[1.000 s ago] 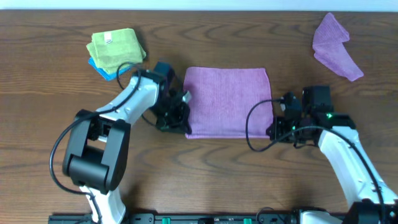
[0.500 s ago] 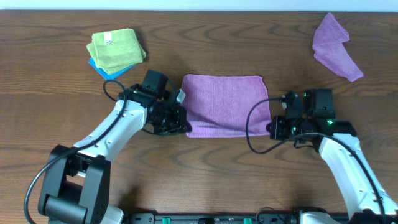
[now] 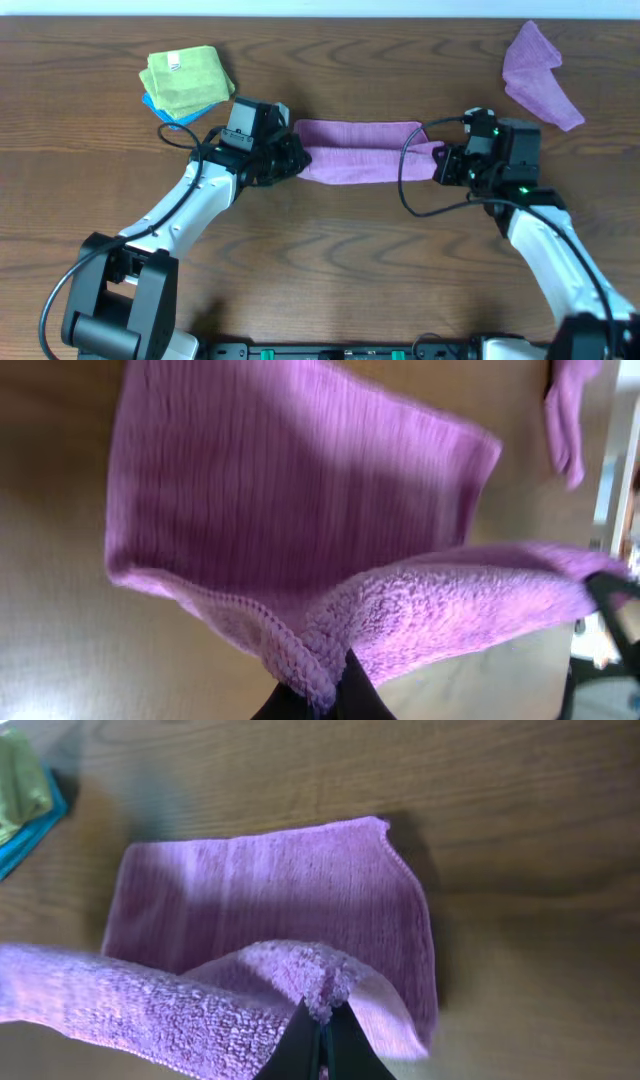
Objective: Fold the cloth
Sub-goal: 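Fold the cloth's near edge toward the far edge with both grippers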
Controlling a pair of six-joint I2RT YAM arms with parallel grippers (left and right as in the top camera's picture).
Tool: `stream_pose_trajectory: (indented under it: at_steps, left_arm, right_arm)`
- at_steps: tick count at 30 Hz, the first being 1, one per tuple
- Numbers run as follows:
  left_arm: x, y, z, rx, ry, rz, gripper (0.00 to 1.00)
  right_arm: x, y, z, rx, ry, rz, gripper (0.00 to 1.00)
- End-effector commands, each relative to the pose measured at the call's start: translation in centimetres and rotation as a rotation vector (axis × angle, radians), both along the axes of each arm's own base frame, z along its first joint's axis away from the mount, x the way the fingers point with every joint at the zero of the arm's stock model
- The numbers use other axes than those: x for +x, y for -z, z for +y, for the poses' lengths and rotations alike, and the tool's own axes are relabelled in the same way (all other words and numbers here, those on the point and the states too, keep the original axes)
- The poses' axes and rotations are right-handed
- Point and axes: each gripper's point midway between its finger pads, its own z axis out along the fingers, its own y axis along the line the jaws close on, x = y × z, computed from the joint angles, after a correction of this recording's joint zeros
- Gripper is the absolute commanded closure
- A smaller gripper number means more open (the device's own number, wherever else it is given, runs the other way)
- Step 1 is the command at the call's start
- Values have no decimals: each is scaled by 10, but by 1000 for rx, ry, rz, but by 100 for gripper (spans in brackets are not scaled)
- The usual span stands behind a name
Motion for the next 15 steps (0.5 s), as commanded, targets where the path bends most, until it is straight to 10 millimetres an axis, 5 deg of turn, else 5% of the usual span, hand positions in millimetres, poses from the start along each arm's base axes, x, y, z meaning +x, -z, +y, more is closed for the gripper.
stream_pose_trajectory:
  at_steps: [1,15]
  left_arm:
    - [16,5,11,39,-102,-16,94]
    - [60,27,20,10,-230,-74,94]
  right_arm:
    - [8,13,4,2,30,21,99]
    - [54,25,4,-23,71,-64,98]
